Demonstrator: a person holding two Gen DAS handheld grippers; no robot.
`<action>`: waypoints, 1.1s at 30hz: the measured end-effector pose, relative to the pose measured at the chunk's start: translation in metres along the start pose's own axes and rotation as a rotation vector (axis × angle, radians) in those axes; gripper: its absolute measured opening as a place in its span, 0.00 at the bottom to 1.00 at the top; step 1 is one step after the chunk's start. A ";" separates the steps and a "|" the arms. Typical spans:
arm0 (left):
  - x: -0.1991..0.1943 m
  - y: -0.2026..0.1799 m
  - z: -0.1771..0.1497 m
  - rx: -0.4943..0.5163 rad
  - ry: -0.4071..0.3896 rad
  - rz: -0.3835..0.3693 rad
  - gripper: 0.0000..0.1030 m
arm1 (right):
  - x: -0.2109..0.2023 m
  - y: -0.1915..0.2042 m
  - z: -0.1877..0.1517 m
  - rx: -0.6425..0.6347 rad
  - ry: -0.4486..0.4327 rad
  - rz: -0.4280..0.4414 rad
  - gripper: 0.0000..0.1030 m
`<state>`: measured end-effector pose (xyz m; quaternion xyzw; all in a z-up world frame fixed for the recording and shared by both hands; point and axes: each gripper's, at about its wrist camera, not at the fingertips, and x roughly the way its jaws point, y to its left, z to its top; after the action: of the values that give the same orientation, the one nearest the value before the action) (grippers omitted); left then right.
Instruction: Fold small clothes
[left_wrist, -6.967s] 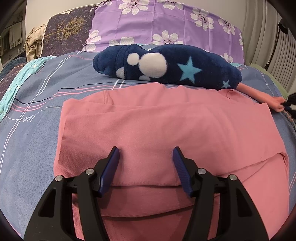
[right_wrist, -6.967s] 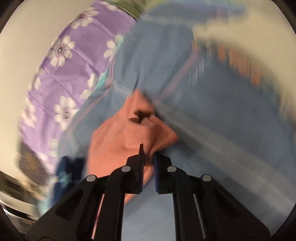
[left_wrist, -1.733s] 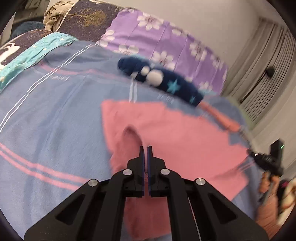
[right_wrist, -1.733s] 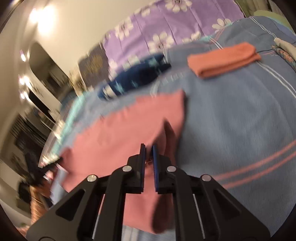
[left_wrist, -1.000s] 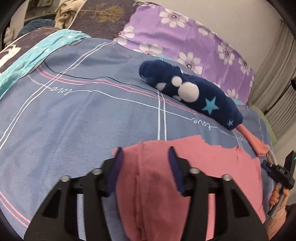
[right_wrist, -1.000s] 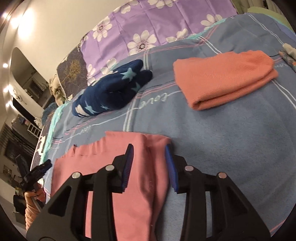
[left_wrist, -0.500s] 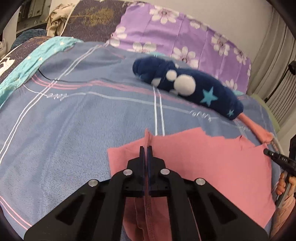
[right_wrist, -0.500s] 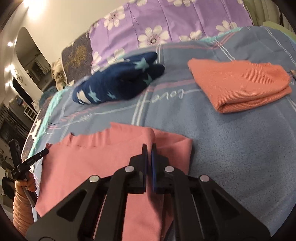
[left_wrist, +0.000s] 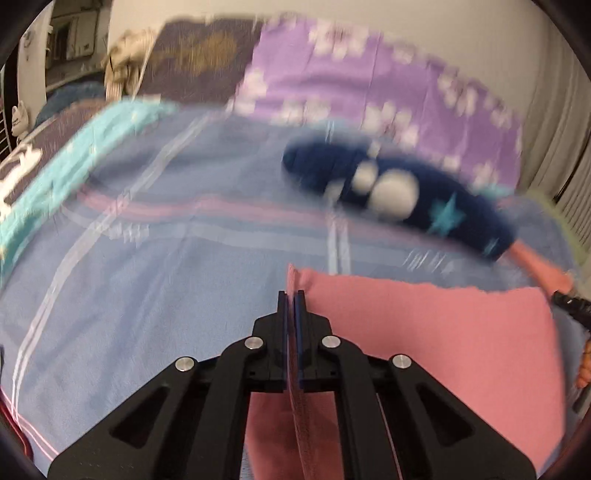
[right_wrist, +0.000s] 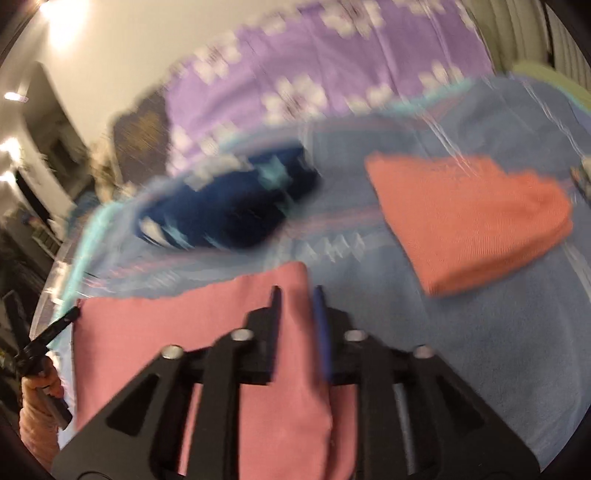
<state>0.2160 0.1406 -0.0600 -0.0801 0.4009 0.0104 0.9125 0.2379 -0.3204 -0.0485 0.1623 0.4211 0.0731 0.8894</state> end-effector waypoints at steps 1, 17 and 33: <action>0.005 0.001 -0.006 0.014 0.020 0.010 0.03 | 0.002 -0.006 -0.008 0.016 0.011 0.025 0.23; -0.104 -0.211 -0.095 0.398 0.052 -0.348 0.39 | -0.037 -0.058 -0.055 -0.053 0.069 0.061 0.15; -0.112 -0.365 -0.188 0.622 0.181 -0.283 0.54 | -0.035 -0.081 -0.064 -0.010 0.037 0.226 0.16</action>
<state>0.0337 -0.2434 -0.0526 0.1463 0.4489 -0.2461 0.8464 0.1656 -0.3916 -0.0892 0.2028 0.4160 0.1780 0.8684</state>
